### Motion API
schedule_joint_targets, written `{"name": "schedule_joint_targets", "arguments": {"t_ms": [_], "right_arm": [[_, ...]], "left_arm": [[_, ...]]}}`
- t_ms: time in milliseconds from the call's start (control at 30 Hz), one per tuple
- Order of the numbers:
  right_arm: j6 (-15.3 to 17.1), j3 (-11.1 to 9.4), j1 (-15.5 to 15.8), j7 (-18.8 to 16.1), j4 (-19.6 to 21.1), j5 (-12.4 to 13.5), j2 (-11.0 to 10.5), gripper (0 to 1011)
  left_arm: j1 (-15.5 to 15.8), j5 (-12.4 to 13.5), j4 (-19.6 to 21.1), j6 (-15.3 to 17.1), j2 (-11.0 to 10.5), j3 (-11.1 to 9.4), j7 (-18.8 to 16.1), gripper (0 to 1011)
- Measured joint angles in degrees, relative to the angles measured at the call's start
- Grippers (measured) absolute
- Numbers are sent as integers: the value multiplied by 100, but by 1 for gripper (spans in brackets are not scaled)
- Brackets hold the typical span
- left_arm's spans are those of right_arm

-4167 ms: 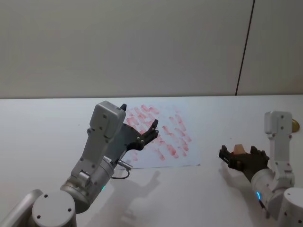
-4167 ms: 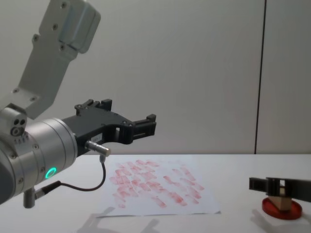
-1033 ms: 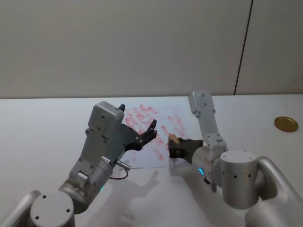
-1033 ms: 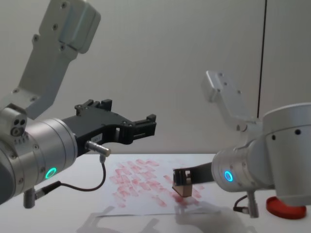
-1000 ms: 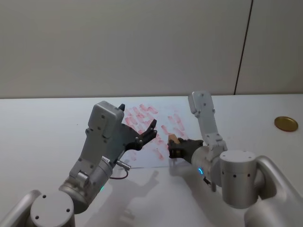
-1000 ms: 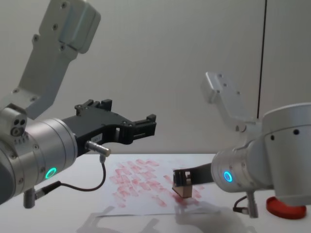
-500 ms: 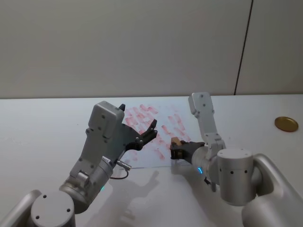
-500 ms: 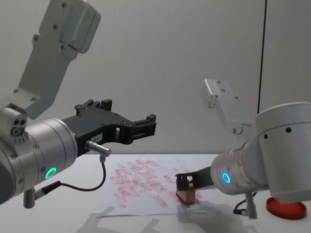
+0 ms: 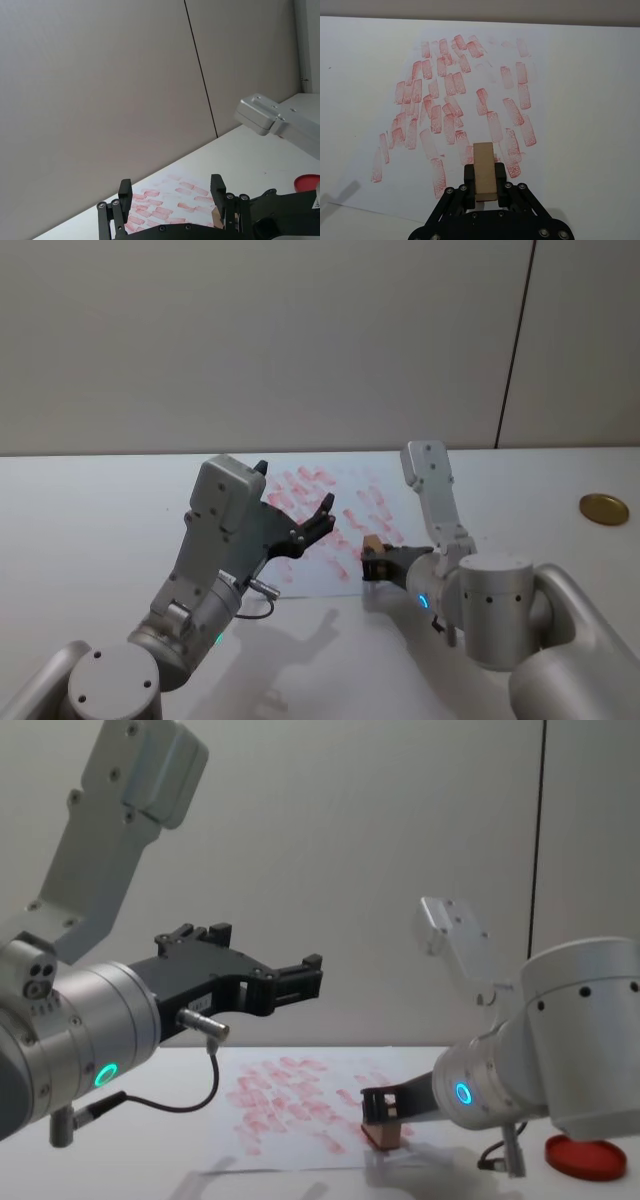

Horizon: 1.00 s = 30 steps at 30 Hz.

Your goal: Use the one hand to pick up the stamp and affix it onto the A4 paper.

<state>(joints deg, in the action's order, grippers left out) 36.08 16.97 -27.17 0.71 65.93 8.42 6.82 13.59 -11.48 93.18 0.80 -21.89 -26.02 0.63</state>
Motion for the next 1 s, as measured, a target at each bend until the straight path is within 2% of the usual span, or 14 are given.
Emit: {"name": "schedule_joint_targets", "arguments": {"t_ms": [233, 500, 1000], "right_arm": [[1, -23, -54, -79, -182, 8, 11, 216], [2, -31, -42, -143, -201, -6, 3, 216], [-177, 44, 273, -176, 560, -198, -88, 216]], "left_arm": [[0, 0, 0, 0, 0, 0, 0, 993], [0, 0, 0, 0, 0, 0, 0, 993], [0, 0, 0, 0, 0, 0, 0, 993]]}}
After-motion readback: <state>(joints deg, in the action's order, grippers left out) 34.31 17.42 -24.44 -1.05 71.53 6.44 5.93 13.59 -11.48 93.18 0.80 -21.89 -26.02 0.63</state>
